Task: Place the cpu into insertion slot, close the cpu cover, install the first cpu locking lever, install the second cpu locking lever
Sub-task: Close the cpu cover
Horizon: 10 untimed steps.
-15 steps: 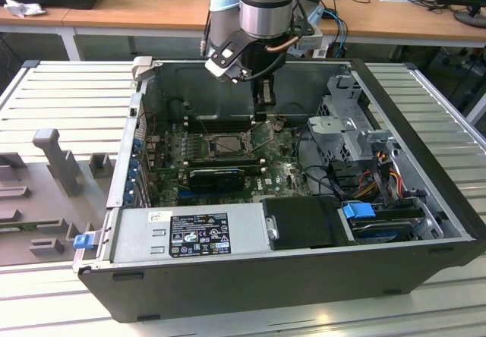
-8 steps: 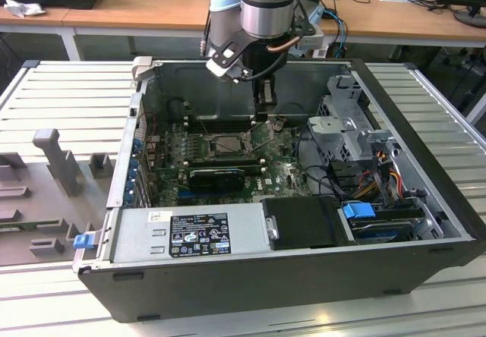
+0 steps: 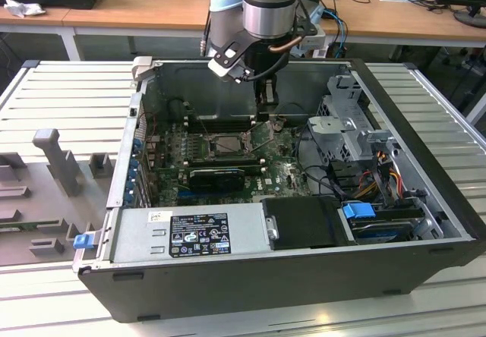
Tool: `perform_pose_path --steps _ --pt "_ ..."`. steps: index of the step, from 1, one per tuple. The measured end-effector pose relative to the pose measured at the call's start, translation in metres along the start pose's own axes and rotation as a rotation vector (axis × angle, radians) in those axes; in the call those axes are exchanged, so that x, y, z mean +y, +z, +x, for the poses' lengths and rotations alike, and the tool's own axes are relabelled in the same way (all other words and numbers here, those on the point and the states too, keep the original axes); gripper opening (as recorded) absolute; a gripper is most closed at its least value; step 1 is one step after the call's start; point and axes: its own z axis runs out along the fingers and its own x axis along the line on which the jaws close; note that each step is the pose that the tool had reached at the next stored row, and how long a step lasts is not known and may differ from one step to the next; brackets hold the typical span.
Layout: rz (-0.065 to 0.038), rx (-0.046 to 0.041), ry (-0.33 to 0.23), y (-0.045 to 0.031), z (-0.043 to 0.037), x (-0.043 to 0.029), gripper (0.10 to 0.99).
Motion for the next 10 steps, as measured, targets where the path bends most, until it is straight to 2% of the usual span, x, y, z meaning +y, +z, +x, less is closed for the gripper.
perform_pose_path --steps 7,10 --pt "0.000 0.0000 0.000 0.0001 0.0000 0.0015 0.106" --pt "0.000 0.0000 0.000 0.0010 0.0000 0.0052 0.106"
